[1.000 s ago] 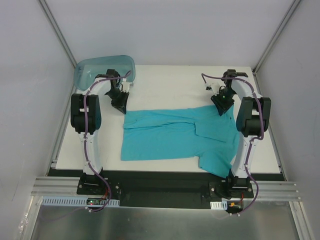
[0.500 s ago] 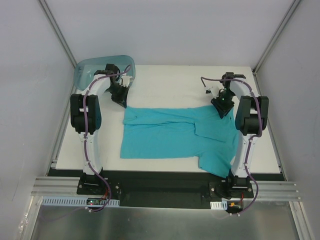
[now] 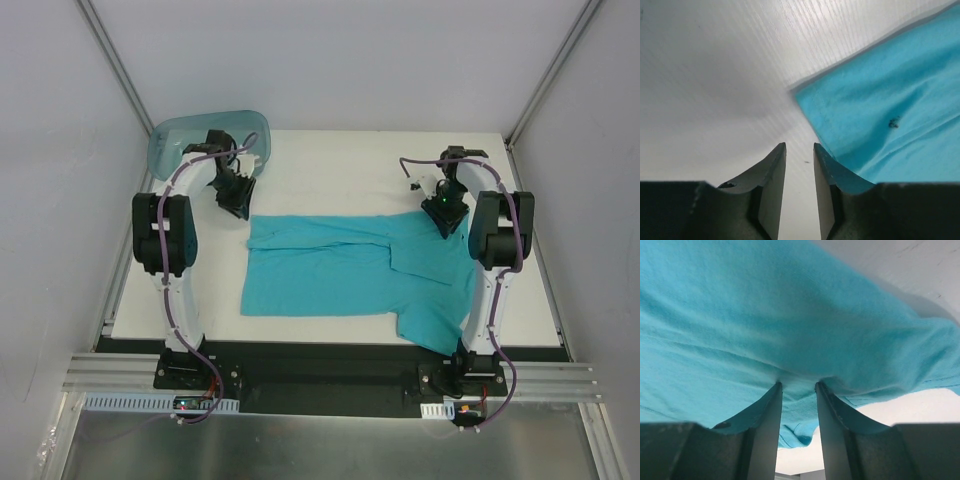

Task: Roll the t-shirts
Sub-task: Fold the T-shirt at the center of the board.

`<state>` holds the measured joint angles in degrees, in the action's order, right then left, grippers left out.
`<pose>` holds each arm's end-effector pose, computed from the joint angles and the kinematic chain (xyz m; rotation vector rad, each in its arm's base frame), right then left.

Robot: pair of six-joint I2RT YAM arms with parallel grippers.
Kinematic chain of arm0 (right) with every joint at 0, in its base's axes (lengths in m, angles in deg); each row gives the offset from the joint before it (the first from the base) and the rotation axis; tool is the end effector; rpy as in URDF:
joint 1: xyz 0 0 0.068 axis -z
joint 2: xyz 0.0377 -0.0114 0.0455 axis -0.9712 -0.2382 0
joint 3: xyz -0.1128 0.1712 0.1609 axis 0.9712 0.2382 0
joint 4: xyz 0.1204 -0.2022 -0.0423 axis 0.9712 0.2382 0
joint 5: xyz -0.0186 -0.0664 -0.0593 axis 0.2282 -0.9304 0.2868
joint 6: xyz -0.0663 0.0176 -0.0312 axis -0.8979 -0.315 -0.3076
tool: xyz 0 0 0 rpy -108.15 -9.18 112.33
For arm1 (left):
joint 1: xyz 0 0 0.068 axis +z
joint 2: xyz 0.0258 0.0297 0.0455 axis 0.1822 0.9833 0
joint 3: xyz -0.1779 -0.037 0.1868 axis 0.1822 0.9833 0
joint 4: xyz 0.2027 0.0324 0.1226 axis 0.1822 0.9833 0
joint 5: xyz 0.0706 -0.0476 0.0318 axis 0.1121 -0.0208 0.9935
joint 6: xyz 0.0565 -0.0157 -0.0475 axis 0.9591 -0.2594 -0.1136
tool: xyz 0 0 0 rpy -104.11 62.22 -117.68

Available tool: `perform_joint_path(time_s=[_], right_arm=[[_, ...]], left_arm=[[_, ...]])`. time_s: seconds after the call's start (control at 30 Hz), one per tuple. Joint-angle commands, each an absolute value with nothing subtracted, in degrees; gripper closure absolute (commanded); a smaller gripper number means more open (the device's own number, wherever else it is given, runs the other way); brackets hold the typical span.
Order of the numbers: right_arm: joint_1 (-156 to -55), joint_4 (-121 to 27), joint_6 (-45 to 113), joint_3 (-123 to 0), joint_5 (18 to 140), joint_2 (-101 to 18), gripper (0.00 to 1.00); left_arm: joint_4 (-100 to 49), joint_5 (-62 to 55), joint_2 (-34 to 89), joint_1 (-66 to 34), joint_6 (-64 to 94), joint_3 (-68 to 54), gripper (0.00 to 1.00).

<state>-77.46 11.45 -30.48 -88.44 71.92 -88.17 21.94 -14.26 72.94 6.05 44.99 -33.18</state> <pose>0.4131 0.0097 0.1335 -1.5013 2.6565 -0.0540 0.4231 -0.0536 0.1750 0.6210 2.6308 -0.3823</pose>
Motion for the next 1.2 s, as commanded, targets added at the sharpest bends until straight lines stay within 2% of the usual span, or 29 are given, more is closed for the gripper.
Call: perform_joint_path(time_s=[0.0,0.2,0.43,0.53,0.93,1.17], right_arm=[[-77.45,11.75,-30.03,-88.36,69.69,-89.05,0.63],[-77.63,11.66,-30.2,-89.15,69.17,-89.58,0.62],[-78.24,13.68,-30.81,-93.36,67.5,-92.3,0.62],[-78.59,13.77,-31.08,-96.43,66.97,-93.79,0.62],[-82.02,12.98,-34.86,-108.47,63.71,-102.32,0.63],[-82.11,12.54,-34.68,-110.86,64.68,-103.47,0.63]], left_arm=[[21.98,-14.63,62.3,5.32,42.45,-29.3,0.7],[21.54,-23.42,63.08,3.03,41.57,-26.22,0.71],[21.62,-24.92,69.14,0.74,42.97,-25.17,0.84],[21.45,-23.0,70.73,0.74,44.03,-24.11,0.88],[18.11,-13.85,72.14,1.09,44.38,-23.14,0.91],[17.58,-8.84,78.02,1.8,50.08,-35.08,0.91]])
